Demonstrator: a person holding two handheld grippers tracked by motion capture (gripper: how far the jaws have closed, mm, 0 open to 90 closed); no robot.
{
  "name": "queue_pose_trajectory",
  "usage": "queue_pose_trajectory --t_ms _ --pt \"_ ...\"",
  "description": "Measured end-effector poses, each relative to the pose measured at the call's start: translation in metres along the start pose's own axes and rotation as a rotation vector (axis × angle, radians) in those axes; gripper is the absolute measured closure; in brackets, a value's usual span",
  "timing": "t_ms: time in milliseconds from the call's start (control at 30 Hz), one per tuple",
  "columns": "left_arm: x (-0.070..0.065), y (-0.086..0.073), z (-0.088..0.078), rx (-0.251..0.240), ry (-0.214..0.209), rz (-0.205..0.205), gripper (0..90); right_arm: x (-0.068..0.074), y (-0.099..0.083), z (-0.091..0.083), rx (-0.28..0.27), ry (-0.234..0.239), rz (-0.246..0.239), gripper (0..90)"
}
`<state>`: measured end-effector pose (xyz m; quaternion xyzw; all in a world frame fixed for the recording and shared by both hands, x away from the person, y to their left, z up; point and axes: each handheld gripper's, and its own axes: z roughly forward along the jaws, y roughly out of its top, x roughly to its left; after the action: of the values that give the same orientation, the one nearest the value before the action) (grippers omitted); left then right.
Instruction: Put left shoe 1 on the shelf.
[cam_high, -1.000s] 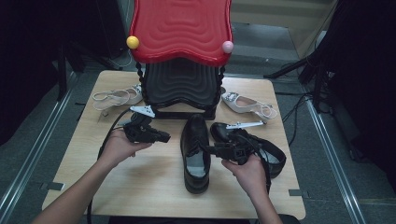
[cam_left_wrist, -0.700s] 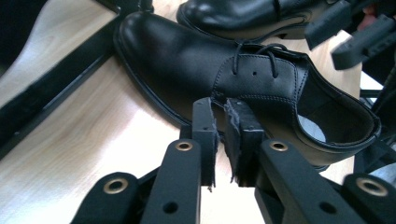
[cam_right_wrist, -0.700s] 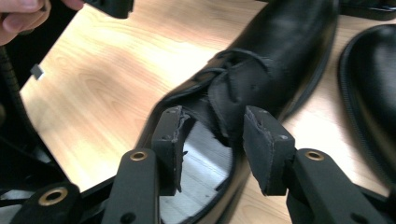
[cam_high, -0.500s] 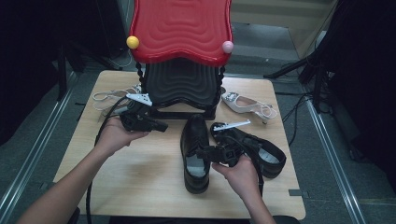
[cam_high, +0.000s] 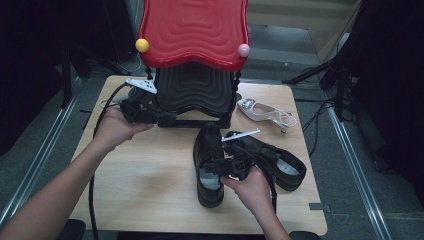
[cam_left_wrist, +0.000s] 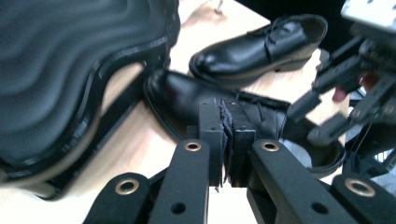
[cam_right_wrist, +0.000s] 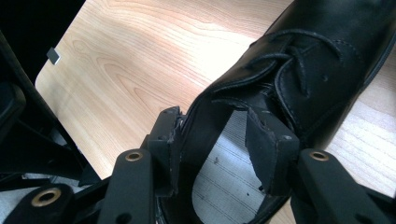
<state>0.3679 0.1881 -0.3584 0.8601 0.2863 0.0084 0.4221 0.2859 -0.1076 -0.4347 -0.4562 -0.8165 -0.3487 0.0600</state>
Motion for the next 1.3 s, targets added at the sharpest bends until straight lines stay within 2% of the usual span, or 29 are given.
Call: queue_pose_trajectory --t_ms 167,300,600,867,1067,1200,1300 --pt "0.001 0.020 -0.012 -0.020 0.010 0.014 88.0 0.006 0.001 0.006 0.018 0.002 -0.012 57.4" --pt "0.004 0.035 -0.019 -0.018 0.028 0.026 88.0 0.009 0.003 0.012 0.034 0.015 -0.009 57.6" --pt "0.010 0.063 -0.029 -0.038 0.034 0.033 89.8 0.018 0.001 0.028 0.078 -0.010 -0.034 57.5" --pt "0.009 0.103 -0.047 -0.079 0.049 0.054 90.0 0.020 -0.004 0.045 0.119 -0.029 -0.045 55.7" --pt "0.015 0.131 -0.049 -0.078 0.075 0.051 90.0 0.020 -0.005 0.054 0.131 -0.043 -0.041 54.1" --pt "0.023 0.146 -0.049 -0.098 0.069 0.024 90.0 0.022 -0.004 0.058 0.135 -0.047 -0.036 53.3" --pt "0.027 0.156 -0.045 -0.098 0.091 0.019 90.0 0.023 -0.004 0.062 0.143 -0.069 -0.036 52.7"
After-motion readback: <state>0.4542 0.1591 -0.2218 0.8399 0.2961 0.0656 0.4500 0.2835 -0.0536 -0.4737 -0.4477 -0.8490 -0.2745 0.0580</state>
